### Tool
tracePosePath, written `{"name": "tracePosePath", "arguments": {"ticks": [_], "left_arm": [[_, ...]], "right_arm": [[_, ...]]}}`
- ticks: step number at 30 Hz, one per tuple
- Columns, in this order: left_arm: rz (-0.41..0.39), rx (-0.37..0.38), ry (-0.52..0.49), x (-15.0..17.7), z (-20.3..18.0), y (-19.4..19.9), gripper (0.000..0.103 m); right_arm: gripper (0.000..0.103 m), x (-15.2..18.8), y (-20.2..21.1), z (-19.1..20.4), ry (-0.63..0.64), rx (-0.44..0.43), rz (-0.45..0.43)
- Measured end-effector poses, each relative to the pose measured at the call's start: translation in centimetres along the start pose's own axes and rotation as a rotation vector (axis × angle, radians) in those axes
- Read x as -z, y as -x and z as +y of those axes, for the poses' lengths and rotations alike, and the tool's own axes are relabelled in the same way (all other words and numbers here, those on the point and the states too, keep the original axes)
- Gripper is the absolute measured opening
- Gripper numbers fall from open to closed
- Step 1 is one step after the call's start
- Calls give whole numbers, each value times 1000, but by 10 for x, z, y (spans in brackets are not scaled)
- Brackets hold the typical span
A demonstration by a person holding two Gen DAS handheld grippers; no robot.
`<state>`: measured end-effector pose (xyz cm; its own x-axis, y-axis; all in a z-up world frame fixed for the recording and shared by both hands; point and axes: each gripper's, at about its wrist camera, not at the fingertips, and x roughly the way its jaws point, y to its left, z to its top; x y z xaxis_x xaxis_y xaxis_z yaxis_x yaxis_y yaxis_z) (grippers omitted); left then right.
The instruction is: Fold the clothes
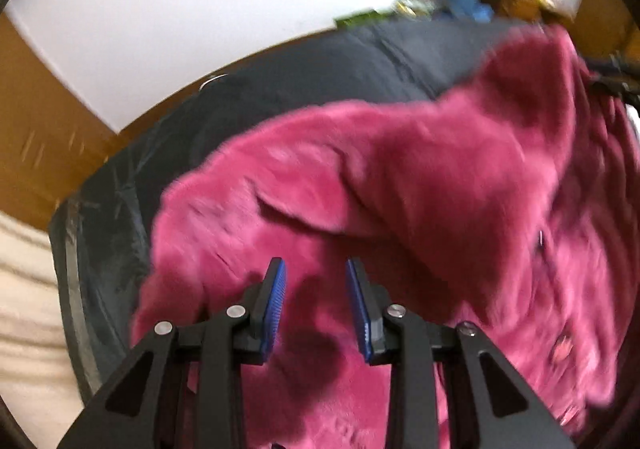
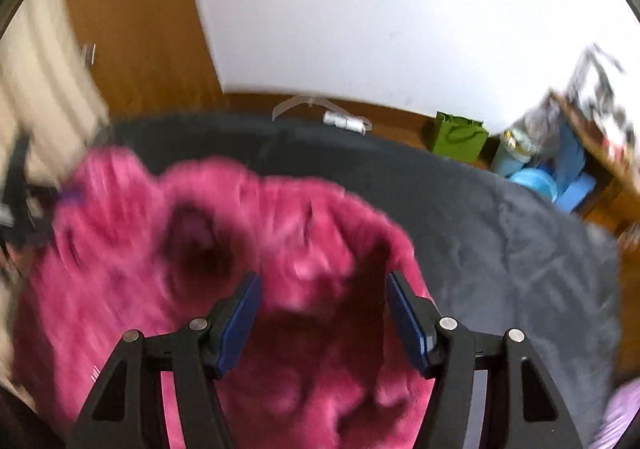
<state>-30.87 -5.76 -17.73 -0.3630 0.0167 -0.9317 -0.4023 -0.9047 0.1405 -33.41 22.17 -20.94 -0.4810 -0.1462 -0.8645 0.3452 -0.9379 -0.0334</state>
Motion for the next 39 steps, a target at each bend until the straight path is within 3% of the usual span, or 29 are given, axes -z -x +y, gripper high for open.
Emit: {"name": "tracePosePath", "arguments": {"ticks": [2, 6, 11, 12, 14, 16, 17, 19, 24, 28, 33, 39], "left_arm": [[19, 4, -48, 1, -15, -5, 35], [14, 40, -110, -13, -43, -5, 35], [-9, 119, -104, -52, -55, -7, 35], [-18, 134, -48, -63, -47, -10, 35], [-68, 179, 165, -81, -14, -10, 35], [-146, 240, 484, -86, 31, -8, 35], [-171, 273, 595, -85, 46, -8, 39], [-180, 295, 666, -82, 59, -11, 44], [-116, 204, 429, -79, 26, -18, 45], [-85, 153, 316, -73, -1, -29, 57], [-40, 107, 343, -73, -2, -54, 62], [-28, 77, 357, -90, -4, -66, 64]], "right_arm": [[66, 4, -12, 16, 80, -33, 78], [66, -4, -32, 54, 180, -207, 142], [66, -42, -69, 76, 164, -314, 168], [66, -52, -71, 73, 130, -315, 138], [66, -75, -67, 59, 15, -314, 19], [66, -88, -52, 35, -153, -283, -135], [68, -91, -47, 24, -232, -263, -185], [71, -93, -42, 13, -298, -241, -219], [71, -78, -44, 19, -175, -177, -116], [71, -51, -56, 14, -148, -98, 1], [71, -41, -97, -9, -130, 92, 107], [83, -57, -117, -38, -152, 105, 85]]}}
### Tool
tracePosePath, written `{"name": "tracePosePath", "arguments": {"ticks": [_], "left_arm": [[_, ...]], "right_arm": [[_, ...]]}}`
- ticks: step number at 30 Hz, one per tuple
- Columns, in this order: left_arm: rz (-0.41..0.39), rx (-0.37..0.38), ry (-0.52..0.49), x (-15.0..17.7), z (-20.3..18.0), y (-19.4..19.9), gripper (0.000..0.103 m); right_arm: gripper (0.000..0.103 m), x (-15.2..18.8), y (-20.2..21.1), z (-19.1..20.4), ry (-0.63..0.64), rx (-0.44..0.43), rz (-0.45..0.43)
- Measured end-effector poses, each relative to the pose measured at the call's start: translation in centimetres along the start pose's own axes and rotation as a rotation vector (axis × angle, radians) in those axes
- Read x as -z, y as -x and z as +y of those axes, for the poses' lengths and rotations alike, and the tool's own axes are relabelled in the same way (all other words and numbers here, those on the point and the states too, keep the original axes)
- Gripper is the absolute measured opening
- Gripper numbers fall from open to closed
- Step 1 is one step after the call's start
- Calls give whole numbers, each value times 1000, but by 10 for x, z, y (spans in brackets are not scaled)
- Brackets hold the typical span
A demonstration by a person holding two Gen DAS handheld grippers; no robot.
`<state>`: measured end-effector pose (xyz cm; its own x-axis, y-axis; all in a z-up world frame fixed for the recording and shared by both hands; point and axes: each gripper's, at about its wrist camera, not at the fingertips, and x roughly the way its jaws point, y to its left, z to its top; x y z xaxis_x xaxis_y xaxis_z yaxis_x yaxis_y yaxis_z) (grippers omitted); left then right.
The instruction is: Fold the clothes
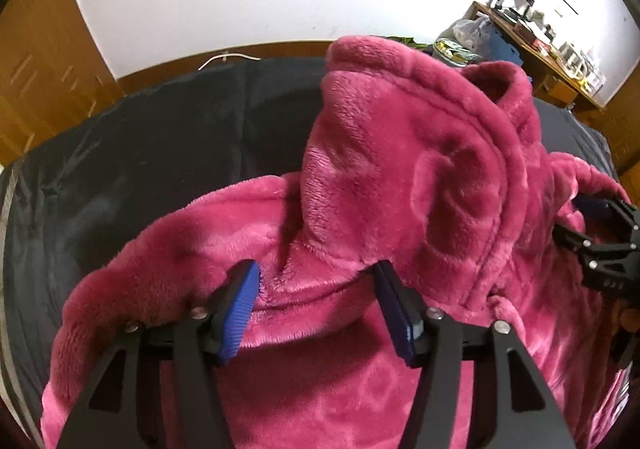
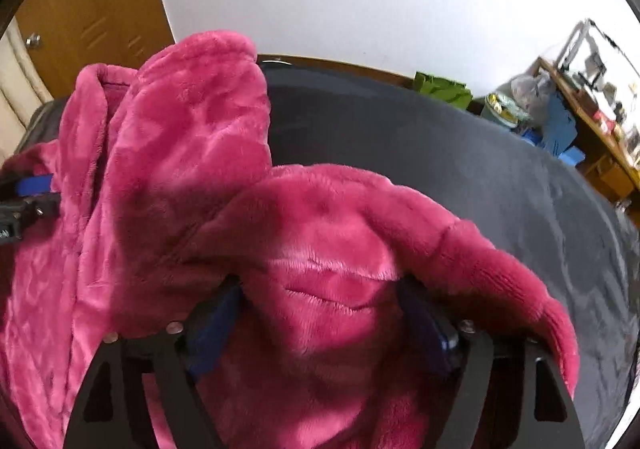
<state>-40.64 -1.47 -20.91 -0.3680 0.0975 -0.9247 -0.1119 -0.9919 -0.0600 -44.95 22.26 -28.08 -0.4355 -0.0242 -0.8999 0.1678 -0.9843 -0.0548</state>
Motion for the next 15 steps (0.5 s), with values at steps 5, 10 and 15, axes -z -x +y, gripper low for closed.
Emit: {"name": "tracePosePath", "arguments": {"ticks": [5, 10, 15], "left_arm": [[23, -9, 28, 6, 5, 17, 64], [9, -18, 57, 28, 31, 62, 65], [-4, -92, 141, 87, 85, 112, 65]], "right_arm": [[83, 3, 14, -3, -4, -23, -2], [83, 26, 58, 8, 41, -60, -54], [83, 77, 92, 8, 49, -56, -75]]}}
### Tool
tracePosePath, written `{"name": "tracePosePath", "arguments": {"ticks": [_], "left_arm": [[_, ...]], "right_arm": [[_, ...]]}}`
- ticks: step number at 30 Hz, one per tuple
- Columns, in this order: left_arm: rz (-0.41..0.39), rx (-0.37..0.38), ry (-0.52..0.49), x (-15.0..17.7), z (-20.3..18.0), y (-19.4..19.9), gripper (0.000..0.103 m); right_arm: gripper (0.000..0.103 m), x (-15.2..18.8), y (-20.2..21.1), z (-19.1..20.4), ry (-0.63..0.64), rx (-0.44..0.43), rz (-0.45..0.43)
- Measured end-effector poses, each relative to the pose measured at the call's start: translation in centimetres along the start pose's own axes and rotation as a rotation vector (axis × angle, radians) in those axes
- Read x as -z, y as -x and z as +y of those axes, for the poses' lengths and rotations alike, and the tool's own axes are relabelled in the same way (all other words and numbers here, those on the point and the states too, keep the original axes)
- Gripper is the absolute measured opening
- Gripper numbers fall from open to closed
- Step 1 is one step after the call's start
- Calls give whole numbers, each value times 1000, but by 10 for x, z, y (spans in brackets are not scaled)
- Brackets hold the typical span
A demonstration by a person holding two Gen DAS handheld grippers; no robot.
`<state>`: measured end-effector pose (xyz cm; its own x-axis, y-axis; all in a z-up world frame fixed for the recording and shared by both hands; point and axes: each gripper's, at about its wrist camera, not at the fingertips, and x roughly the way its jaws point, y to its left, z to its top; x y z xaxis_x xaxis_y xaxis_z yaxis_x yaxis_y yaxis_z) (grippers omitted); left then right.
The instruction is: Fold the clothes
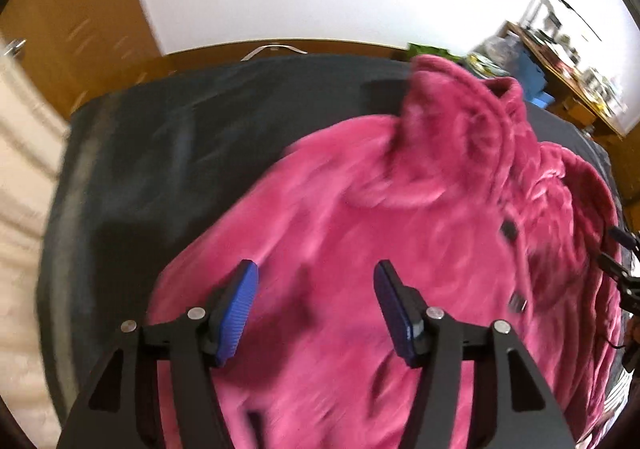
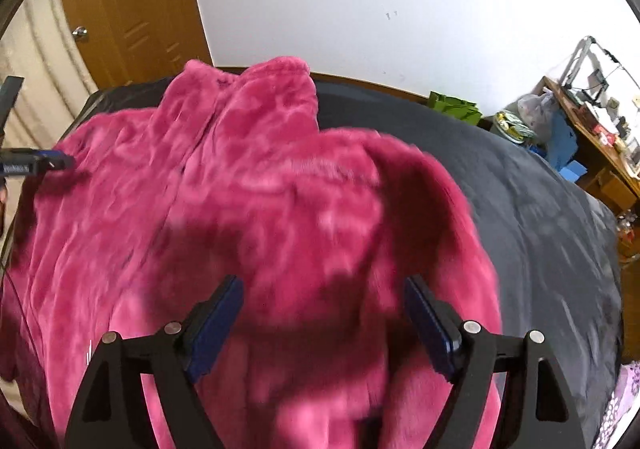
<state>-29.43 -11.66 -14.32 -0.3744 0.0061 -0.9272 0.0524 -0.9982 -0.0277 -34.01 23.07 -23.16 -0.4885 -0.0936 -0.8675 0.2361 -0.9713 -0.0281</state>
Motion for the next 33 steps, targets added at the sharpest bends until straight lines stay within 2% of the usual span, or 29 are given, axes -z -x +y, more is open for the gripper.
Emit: {"name": "tracePosePath", "arguments": {"ticks": [4, 8, 11, 15, 20, 24, 26, 30, 33], "left_arm": [[16, -69, 75, 45, 39, 20, 65], [53, -146, 108, 86, 51, 19, 65], [76, -209, 109, 117, 53, 17, 65], [101, -264, 110, 135, 56, 4, 65], [104, -261, 172, 132, 61, -8, 65], [107, -273, 169, 124, 61, -16, 67], [107, -284, 160, 119, 62, -20, 69], [96, -317, 173, 107, 76, -25, 71], [88, -380, 211, 95, 94, -29, 71]], "right_arm": [[83, 45, 23, -7, -54, 8, 10], [84, 85, 46, -10, -73, 34, 39], [84, 105, 52, -10, -30, 40, 94], [84, 130, 54, -9, 98, 121, 190], [84, 157, 46, -42, 55, 175, 258], [84, 161, 34, -67, -25, 169, 275], [84, 160, 32, -77, -37, 198, 272], [84, 160, 33, -117, -74, 365, 279], [84, 165, 36, -164, -153, 488, 307]]}}
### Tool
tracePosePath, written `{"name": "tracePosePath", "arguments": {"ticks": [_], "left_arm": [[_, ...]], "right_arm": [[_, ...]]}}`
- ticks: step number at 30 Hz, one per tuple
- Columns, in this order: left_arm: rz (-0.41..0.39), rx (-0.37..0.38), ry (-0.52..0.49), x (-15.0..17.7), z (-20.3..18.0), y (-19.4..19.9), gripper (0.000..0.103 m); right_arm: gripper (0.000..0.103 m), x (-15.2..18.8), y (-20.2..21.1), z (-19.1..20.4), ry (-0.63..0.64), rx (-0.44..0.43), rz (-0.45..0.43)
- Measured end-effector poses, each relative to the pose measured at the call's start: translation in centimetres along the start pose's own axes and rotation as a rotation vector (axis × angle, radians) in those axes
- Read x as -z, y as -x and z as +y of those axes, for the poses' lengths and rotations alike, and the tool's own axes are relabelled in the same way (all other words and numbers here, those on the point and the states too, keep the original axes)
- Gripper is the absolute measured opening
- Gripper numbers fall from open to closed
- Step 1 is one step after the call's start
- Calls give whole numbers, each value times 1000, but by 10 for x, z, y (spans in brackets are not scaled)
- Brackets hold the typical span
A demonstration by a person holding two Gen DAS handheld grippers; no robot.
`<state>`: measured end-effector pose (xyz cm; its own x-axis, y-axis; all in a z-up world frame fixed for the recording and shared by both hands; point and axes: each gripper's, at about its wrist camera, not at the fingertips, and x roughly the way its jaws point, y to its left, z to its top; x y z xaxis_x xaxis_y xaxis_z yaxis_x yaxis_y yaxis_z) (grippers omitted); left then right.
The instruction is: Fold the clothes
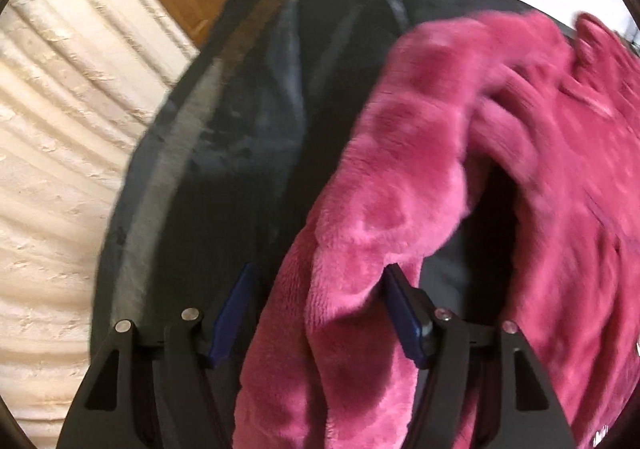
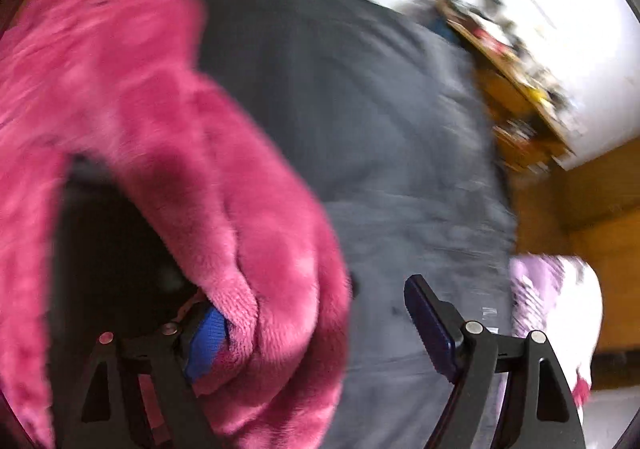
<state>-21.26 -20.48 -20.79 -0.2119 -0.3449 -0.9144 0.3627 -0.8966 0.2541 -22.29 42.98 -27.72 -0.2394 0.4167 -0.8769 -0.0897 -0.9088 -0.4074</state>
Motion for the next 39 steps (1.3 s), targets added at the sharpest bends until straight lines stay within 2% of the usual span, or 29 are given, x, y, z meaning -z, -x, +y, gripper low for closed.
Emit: {"name": "tracePosePath", "arguments": {"ticks": [2, 4, 8, 10, 12, 15, 18, 20, 23, 24, 26, 29, 31, 33, 34, 36, 39], "left_arm": [[0, -31, 36, -12, 9, -5, 71], [2, -39, 67, -22, 17, -7, 71], [-38, -42, 33, -29, 18, 4, 71], [-54, -32, 3, -27, 16, 12, 71], [-68, -23, -10, -25, 18, 24, 71], [-84, -10, 15, -21, 18, 41, 71], [-99, 11, 61, -19, 19, 54, 71], [-117, 32, 86, -20, 20, 63, 71], [-168, 100, 38, -20, -2, 80, 71], [-182, 133, 7, -21, -10, 82, 71], [-198, 209, -66, -25, -35, 85, 71], [-194, 247, -159, -34, -70, 65, 71], [-167, 229, -201, -39, -91, 44, 71], [-139, 201, -227, -46, -107, 23, 71], [-127, 187, -223, -50, -108, 12, 71], [-118, 188, -192, -61, -102, -1, 74], [-123, 193, -154, -79, -92, -11, 79]], "right_arm": [[84, -4, -8, -27, -52, 57, 18], [84, -10, -6, -43, -72, 65, 18], [84, -14, 27, -24, 1, 73, -54], [84, -14, 46, -9, 14, 15, -104], [84, -17, 67, 11, 40, -79, -159], [84, -26, 93, 40, 89, -223, -230], [84, -39, 91, 65, 146, -324, -236], [84, -50, 86, 83, 170, -355, -227], [84, -66, 67, 100, 179, -411, -186], [84, -68, 64, 105, 176, -410, -167], [84, -76, 49, 106, 176, -355, -136], [84, -86, 31, 106, 153, -242, -100], [86, -91, 24, 102, 117, -231, -98], [100, -95, 22, 103, 126, -152, -120], [102, -97, 21, 104, 135, -116, -132], [102, -101, 20, 102, 131, -94, -142], [102, -105, 18, 102, 107, -107, -123]]}}
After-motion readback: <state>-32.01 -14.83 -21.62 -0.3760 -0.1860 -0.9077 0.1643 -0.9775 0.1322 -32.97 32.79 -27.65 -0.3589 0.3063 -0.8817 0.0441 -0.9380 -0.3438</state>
